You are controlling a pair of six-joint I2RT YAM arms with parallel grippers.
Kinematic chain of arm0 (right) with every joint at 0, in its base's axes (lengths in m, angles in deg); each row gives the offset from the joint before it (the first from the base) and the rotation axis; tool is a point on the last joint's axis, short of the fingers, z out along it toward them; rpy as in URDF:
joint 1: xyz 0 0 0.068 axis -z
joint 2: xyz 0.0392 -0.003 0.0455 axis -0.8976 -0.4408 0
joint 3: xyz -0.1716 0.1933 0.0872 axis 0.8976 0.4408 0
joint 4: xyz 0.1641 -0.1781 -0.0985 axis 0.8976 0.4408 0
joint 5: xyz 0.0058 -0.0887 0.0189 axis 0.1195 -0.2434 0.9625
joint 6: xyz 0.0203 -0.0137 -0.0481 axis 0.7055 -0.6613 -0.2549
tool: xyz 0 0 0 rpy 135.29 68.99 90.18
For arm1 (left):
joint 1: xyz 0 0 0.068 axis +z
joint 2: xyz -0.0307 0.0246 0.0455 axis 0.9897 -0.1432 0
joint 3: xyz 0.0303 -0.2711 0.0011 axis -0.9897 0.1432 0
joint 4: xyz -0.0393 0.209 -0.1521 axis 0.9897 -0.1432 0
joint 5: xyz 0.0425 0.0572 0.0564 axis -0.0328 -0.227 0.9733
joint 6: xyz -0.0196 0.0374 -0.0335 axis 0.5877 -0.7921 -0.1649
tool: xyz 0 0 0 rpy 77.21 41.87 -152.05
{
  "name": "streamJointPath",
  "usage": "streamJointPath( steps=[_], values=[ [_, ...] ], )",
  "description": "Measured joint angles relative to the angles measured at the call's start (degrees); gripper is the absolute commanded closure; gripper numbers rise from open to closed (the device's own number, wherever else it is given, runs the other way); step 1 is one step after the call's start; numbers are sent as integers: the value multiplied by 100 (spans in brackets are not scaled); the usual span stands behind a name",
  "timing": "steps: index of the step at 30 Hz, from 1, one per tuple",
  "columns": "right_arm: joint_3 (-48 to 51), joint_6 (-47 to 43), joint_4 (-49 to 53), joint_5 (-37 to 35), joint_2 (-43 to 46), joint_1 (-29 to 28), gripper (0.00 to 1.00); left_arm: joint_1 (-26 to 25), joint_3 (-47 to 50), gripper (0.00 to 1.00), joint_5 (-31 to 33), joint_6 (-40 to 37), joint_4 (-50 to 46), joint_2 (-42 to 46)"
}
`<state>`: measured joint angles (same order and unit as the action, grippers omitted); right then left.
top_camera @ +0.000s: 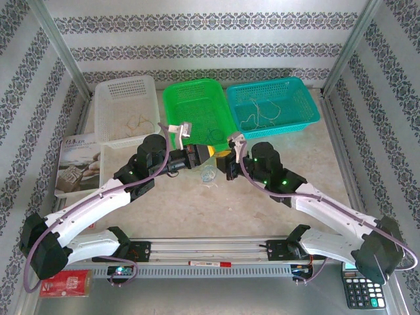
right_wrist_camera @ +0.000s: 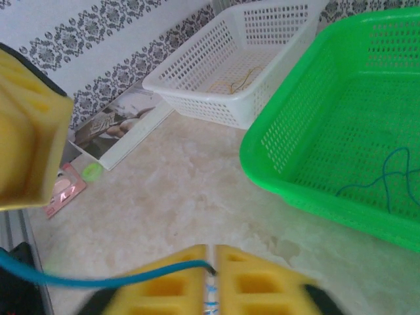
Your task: Untangle the cables
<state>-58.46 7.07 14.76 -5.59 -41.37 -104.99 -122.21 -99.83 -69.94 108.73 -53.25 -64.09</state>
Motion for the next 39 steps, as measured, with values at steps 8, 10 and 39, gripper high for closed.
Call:
streamJointPath(
  steps=[8, 10, 39],
  values=[
    [-26, 295, -37, 66, 153, 295, 100, -7, 256, 34, 431, -240, -31, 501],
    [-33, 367, -33, 70, 223, 380, 100, -7, 400, 27, 656, -350, -79, 752],
    [-693, 1368, 433, 85, 487, 579, 100, -11, 2052, 14, 647, -2529, 302, 649]
  ],
)
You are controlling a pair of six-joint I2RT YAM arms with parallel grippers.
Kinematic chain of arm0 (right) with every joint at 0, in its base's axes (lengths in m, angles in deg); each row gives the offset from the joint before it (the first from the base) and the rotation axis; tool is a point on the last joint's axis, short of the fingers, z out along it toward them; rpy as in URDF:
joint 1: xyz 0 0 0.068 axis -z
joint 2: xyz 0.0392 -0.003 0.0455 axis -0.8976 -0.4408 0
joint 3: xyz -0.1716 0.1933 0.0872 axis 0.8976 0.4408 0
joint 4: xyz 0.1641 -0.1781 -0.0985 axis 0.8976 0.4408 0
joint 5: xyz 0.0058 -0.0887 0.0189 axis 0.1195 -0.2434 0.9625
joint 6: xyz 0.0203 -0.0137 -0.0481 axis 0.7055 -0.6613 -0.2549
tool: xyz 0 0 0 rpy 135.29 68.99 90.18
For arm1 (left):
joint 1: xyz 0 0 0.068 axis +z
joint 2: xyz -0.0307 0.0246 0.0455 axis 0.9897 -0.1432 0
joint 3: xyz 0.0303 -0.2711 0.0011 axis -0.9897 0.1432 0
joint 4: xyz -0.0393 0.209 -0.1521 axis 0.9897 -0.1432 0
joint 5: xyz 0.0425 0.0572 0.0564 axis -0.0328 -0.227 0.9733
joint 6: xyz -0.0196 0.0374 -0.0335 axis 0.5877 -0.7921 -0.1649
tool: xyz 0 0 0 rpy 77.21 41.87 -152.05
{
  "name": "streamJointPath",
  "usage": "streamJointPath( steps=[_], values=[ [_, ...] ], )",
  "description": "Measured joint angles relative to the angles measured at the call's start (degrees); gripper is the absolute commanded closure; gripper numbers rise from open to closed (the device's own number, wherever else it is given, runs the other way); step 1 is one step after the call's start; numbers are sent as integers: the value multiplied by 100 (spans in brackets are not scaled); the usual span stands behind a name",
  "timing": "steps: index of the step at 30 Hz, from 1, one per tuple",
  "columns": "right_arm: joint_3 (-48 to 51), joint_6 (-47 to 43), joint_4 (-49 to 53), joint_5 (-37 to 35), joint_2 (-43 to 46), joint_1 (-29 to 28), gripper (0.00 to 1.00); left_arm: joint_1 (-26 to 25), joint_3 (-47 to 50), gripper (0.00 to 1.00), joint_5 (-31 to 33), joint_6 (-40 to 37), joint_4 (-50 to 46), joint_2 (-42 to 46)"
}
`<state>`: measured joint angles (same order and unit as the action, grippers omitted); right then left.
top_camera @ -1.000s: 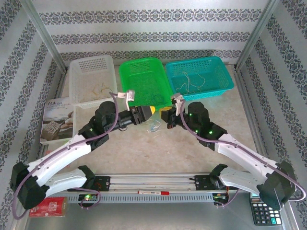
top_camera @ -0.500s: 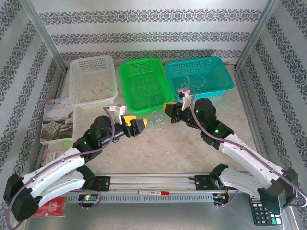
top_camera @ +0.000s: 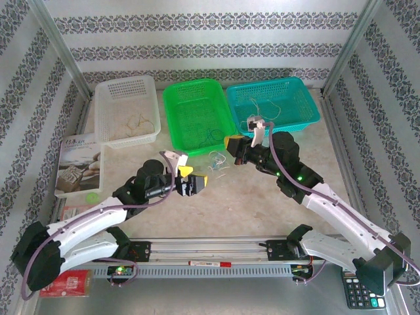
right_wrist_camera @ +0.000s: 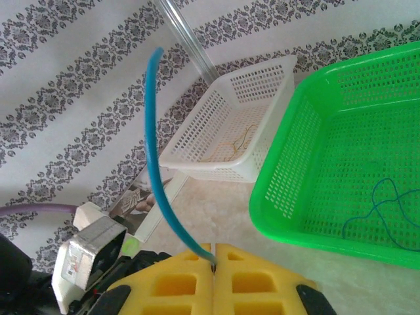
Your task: Untangle the cables
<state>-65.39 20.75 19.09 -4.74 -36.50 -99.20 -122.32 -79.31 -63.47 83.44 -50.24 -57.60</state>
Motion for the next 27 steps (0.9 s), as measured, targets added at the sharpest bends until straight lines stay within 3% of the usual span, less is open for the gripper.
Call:
streamJointPath(
  steps=[27],
  values=[
    [-24, 450, -103, -131, 251, -262, 100, -144, -155, 17, -262, -254, 1180, -1303]
  ],
)
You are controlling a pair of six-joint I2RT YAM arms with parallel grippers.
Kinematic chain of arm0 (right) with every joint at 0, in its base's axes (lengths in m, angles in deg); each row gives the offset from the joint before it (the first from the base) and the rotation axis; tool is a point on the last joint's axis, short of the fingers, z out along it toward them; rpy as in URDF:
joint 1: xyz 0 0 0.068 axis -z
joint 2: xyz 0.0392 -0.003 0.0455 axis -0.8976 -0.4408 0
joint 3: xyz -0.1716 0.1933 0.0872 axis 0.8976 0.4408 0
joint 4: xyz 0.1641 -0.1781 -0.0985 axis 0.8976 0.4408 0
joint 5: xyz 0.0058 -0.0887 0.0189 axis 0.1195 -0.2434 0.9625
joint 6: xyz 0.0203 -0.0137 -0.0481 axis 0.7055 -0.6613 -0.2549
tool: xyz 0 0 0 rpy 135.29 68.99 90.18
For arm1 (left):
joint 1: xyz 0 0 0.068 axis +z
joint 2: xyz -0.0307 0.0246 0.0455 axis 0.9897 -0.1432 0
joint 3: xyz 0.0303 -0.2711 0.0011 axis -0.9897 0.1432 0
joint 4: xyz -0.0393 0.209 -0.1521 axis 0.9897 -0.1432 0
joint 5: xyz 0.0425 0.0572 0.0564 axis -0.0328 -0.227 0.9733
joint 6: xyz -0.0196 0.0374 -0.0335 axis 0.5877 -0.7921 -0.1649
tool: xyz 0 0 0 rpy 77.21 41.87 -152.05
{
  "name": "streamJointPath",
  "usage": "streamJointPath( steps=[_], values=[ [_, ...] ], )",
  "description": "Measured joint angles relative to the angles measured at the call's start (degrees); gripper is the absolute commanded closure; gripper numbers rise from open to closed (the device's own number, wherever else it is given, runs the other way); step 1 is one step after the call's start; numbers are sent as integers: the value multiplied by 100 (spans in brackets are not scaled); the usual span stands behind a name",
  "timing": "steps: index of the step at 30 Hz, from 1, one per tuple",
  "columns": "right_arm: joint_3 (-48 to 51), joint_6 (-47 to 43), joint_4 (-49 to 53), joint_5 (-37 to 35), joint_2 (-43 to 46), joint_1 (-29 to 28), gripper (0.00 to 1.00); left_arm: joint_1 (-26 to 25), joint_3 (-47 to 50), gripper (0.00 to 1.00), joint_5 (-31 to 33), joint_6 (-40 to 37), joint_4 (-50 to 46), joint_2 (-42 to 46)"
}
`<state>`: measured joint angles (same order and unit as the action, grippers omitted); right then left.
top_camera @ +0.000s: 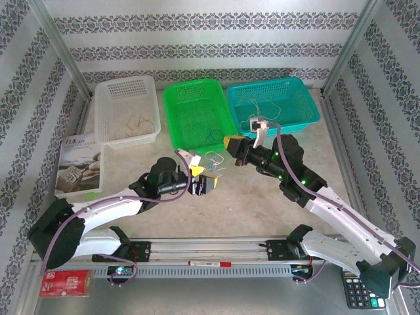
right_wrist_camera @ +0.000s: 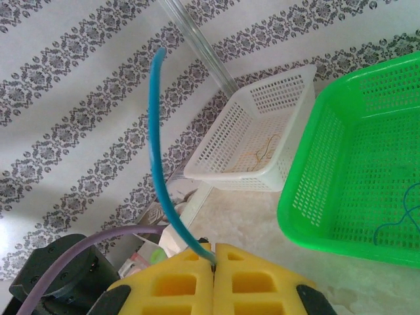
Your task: Untangle the cables
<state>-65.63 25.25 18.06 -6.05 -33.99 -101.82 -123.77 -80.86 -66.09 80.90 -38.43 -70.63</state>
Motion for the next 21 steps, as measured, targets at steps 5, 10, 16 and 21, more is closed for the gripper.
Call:
streamJointPath(
  steps=[5, 10, 16, 21],
  values=[
    [0, 63, -26, -107, 0, -92, 100, -7, 0, 69, 4, 42, 391, -166],
    [0, 83, -26, -170, 0, -87, 100, -7, 20, 100, 26, 61, 675, -260],
    [-13, 83, -22, -170, 0, 284, 100, -7, 258, 100, 162, 111, 804, -208],
    [-149, 146, -11, -87, 42, 1189, 100, -7, 717, 100, 492, 225, 782, 267]
  ],
)
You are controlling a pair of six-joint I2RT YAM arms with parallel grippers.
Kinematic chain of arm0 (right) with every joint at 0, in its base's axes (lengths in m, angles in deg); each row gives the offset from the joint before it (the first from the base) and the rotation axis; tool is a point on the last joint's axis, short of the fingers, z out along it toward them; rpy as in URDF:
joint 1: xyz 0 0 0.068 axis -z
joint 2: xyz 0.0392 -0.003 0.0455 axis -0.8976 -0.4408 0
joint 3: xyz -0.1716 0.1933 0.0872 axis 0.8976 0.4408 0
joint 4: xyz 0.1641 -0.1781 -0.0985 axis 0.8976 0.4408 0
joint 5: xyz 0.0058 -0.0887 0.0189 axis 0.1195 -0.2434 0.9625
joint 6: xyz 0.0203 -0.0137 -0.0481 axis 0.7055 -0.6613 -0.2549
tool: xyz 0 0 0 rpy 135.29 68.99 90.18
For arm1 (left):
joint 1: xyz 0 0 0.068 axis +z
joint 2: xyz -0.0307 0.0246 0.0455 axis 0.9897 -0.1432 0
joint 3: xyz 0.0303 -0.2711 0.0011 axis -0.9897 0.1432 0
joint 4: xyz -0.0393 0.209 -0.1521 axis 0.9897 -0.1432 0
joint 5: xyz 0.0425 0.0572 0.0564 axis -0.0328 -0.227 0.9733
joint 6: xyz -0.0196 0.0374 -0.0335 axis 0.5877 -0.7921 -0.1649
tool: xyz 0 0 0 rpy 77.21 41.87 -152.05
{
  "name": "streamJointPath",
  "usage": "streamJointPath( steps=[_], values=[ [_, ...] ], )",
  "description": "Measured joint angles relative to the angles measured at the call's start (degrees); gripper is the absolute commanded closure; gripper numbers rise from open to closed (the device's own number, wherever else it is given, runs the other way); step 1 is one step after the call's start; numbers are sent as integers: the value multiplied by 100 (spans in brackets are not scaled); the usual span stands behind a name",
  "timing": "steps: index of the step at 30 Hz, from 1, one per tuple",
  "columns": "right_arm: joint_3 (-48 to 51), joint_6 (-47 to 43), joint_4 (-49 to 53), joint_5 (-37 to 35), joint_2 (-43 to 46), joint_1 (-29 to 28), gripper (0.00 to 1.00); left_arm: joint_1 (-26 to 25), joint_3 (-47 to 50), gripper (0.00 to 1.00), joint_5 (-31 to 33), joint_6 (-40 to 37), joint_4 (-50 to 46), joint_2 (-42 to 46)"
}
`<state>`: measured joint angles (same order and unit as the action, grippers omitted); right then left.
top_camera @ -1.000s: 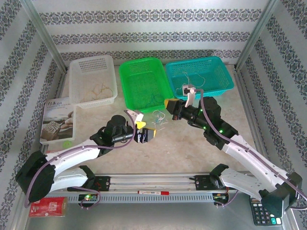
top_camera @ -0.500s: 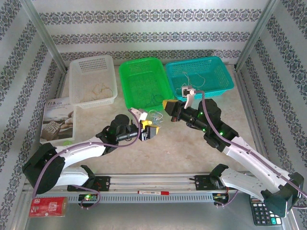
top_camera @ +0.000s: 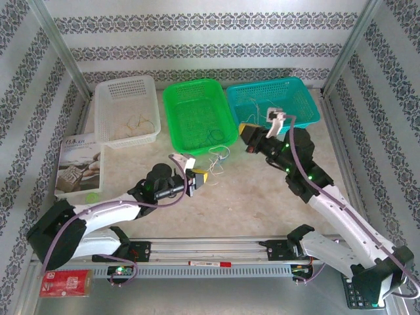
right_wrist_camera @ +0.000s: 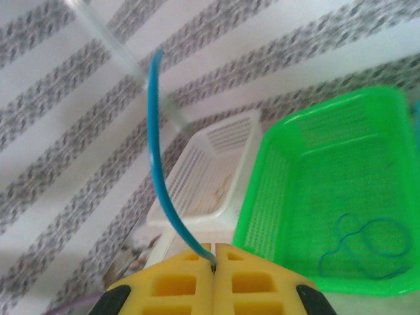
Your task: Untangle the cables
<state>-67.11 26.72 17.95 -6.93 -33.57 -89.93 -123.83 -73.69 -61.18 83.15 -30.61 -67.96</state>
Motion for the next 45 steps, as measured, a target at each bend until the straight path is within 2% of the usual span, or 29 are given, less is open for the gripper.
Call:
streamJointPath(
  steps=[8, 11, 16, 23, 34, 45],
  values=[
    [-129, 448, -55, 240, 149, 1528, 100, 0, 791, 100, 962, 702, -789, 1460],
    [-129, 581, -63, 286, 149, 1775, 100, 0, 977, 100, 1156, 892, -1276, 1958],
    [-129, 671, -94, 304, 149, 1812, 100, 0, 1051, 100, 1342, 1034, -1934, 2426],
    [-129, 699, -103, 284, 151, 1974, 100, 0, 1078, 100, 1456, 1117, -2214, 2315],
    [-136, 1014, -138, 122, 170, 3462, 100, 0, 1078, 100, 1576, 1246, -2330, 1775],
    [-136, 1532, -372, 50, 120, 4148, 100, 0, 1075, 100, 1631, 1294, -2409, 1596]
  ],
)
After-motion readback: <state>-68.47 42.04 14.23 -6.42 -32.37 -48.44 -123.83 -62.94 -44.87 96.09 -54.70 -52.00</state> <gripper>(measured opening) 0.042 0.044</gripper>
